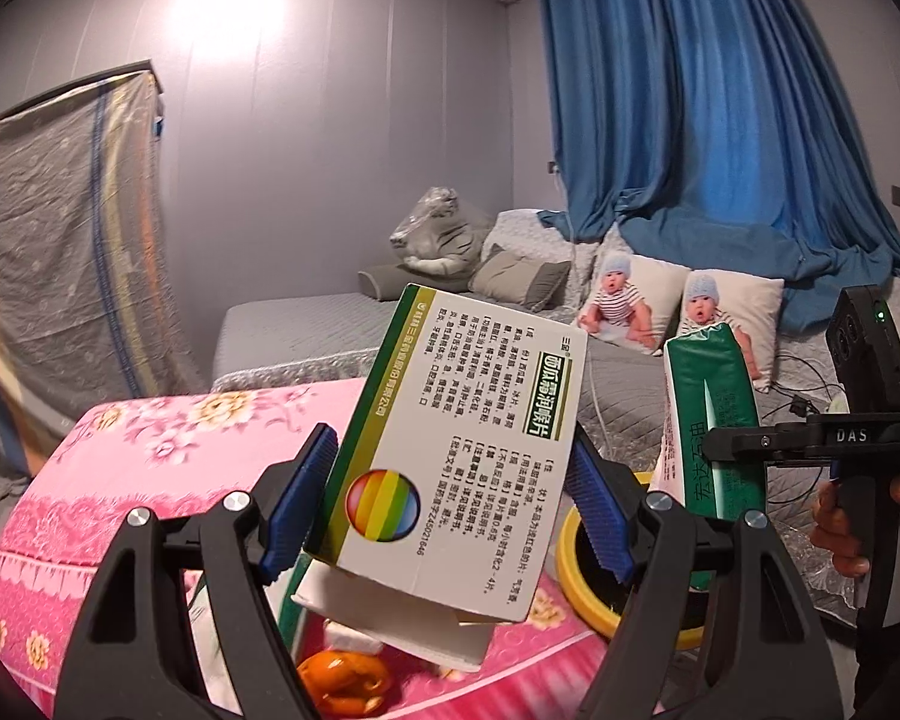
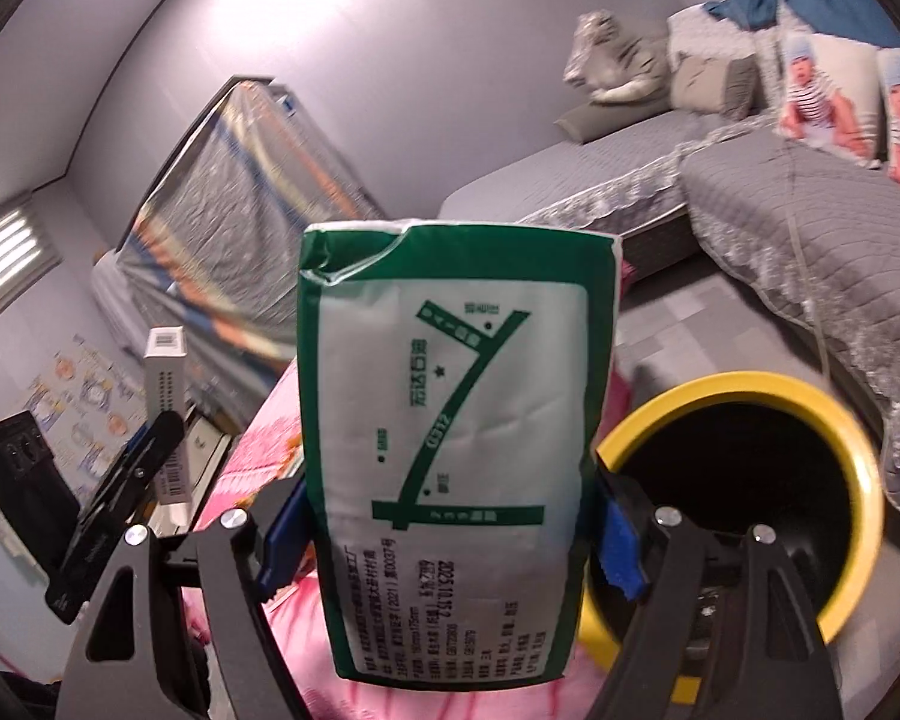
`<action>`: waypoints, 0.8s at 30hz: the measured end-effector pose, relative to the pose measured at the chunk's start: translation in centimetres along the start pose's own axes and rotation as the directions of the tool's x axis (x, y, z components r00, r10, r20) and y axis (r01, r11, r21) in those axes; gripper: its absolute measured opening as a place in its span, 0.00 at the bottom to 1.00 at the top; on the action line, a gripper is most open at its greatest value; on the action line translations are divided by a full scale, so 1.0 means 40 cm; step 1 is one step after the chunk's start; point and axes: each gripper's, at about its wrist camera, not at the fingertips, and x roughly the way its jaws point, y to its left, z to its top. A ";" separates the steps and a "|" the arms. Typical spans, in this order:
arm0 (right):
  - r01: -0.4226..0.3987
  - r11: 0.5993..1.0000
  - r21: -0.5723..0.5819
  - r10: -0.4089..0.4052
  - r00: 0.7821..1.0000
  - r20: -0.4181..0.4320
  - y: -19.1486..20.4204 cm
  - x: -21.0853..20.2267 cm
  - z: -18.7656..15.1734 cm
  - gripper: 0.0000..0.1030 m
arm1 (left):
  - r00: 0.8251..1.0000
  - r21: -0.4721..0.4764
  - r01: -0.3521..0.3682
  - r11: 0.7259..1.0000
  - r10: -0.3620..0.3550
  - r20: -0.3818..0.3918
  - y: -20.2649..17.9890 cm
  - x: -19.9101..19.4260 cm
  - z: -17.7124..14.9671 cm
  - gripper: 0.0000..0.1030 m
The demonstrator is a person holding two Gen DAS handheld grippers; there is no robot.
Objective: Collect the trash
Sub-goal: 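Carry the tissue packet and medicine box with both grippers over the yellow bin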
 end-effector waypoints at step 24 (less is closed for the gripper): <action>0.300 0.940 0.160 -0.311 0.949 0.051 -0.267 -0.027 -0.046 0.73 | 0.979 0.077 0.195 0.978 -0.189 -0.081 -0.259 0.236 -0.007 0.70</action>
